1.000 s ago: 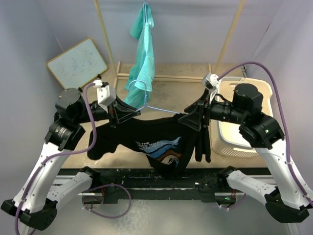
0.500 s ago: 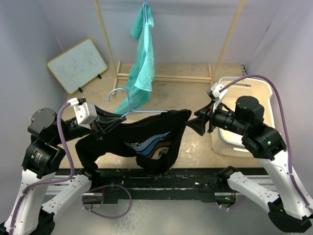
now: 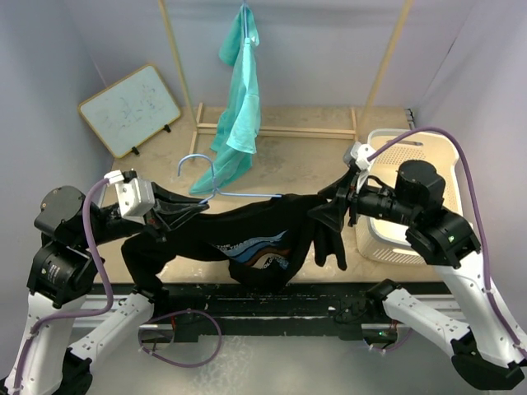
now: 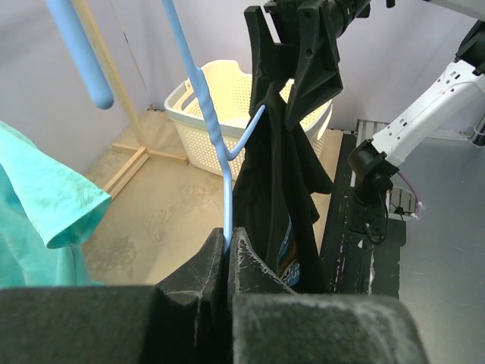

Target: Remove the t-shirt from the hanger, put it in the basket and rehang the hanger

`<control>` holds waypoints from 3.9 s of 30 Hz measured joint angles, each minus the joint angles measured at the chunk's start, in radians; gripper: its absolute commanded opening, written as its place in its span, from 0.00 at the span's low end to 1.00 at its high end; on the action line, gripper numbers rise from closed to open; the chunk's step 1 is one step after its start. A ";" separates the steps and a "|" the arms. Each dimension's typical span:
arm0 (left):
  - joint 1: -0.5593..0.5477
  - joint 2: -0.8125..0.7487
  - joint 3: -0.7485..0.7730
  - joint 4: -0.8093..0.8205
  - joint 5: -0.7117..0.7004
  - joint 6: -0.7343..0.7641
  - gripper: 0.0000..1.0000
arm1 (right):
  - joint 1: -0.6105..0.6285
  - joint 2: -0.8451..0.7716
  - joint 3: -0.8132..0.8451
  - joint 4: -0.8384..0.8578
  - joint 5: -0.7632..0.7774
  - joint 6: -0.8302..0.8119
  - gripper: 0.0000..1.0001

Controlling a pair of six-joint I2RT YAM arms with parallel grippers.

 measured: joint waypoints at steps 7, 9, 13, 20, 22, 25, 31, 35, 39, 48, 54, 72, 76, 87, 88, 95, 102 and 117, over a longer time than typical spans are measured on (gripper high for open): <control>0.000 0.016 0.013 0.017 0.005 0.000 0.00 | 0.000 0.000 -0.027 0.005 -0.102 -0.024 0.00; 0.000 0.019 0.016 0.020 0.005 0.001 0.00 | 0.000 -0.001 -0.027 -0.003 -0.098 -0.017 0.00; -0.001 0.019 0.019 0.016 -0.018 0.009 0.00 | 0.005 0.000 -0.027 -0.013 -0.041 0.019 0.00; -0.001 0.017 0.025 -0.022 -0.163 0.013 0.00 | 0.008 0.027 -0.001 -0.054 0.311 0.105 0.00; -0.001 0.010 0.025 -0.036 -0.203 0.018 0.00 | 0.010 0.030 0.016 -0.062 0.413 0.132 0.00; -0.001 -0.008 0.025 -0.036 -0.252 0.018 0.00 | 0.011 0.028 0.048 -0.066 0.505 0.163 0.00; -0.001 -0.090 0.006 0.017 -0.330 0.004 0.00 | 0.011 0.039 0.055 -0.071 0.468 0.183 0.00; -0.001 -0.108 0.005 0.052 -0.340 -0.010 0.00 | 0.011 0.070 0.014 -0.064 0.353 0.177 0.18; -0.001 -0.087 -0.012 0.080 -0.322 -0.023 0.00 | 0.010 0.099 -0.008 -0.046 0.237 0.148 0.47; 0.000 0.130 -0.088 0.110 -0.157 0.005 0.00 | 0.009 -0.091 0.107 -0.006 0.023 0.112 0.52; 0.000 0.268 -0.092 0.110 0.085 0.008 0.00 | 0.009 -0.116 0.190 0.037 -0.058 0.092 0.52; 0.000 0.240 -0.118 0.364 0.303 -0.132 0.00 | 0.009 0.057 0.113 0.021 -0.156 0.060 0.15; 0.000 0.240 -0.119 0.386 0.288 -0.146 0.00 | 0.011 0.056 0.112 0.018 -0.198 0.062 0.00; 0.000 0.216 -0.168 0.377 0.138 -0.150 0.91 | 0.009 0.051 0.163 -0.113 -0.002 0.089 0.00; 0.000 0.205 -0.174 0.371 0.117 -0.148 0.94 | 0.009 0.045 0.185 -0.136 0.046 0.093 0.00; 0.000 0.032 -0.238 0.339 -0.085 -0.122 0.96 | 0.008 0.042 0.447 -0.280 0.360 0.127 0.00; 0.000 -0.112 -0.315 0.313 -0.319 -0.106 0.95 | 0.008 0.094 0.566 -0.325 0.653 0.179 0.00; 0.000 -0.259 -0.497 0.143 -0.566 -0.109 0.92 | 0.005 0.607 0.801 -0.035 1.008 0.115 0.00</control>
